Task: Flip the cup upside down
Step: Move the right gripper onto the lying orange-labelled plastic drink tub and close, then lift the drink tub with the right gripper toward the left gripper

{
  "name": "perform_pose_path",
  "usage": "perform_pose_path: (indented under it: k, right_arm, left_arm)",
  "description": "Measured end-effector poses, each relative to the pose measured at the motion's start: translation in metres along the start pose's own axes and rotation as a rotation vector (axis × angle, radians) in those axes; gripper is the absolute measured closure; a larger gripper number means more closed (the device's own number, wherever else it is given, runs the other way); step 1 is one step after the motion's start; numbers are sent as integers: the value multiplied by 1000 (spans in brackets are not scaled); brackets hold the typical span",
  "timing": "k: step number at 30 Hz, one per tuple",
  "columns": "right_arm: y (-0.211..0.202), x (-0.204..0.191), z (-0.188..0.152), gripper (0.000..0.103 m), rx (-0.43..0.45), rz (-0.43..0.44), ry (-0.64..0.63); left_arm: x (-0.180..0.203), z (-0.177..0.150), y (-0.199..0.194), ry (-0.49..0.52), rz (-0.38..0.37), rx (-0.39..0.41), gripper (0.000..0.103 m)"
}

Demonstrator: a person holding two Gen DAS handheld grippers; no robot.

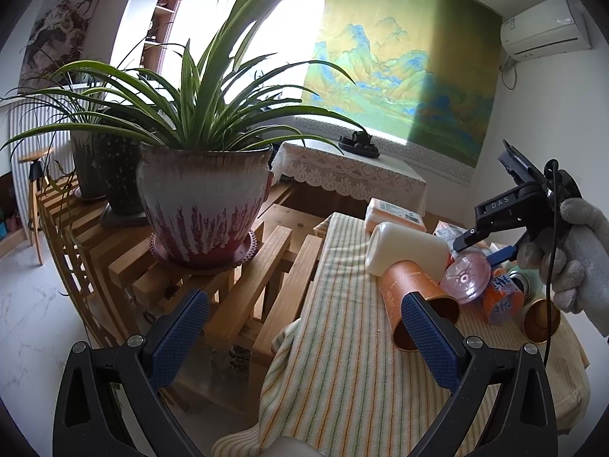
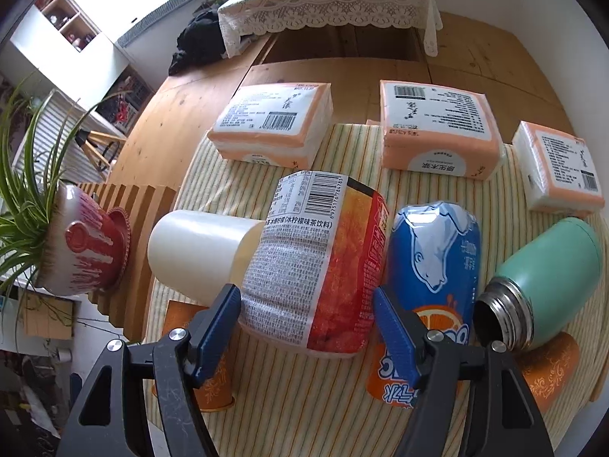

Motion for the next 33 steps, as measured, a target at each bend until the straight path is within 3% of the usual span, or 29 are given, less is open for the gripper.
perform_pose_path:
  k: [9,18,33]
  right_arm:
    - [17,7,9,24,-58,77,64]
    - [12,8,3,26,-39,74,79]
    - [-40,1,-25,26,33,121,29]
  left_arm:
    - [5,0,1,9,3,-4,1]
    - [8,5,-1,21,9,5,1]
    - [24,4,-6,51,-3,8,1]
Point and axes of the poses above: each gripper's, at about its wrist camera, not at the fingertips, and y roughly the way its jaws point, x to its right, z to its top, the point moved 6 cm from there along y, roughly the way its jaws point, and after that the axes turned 9 degrees about -z, right-handed, at the moved point
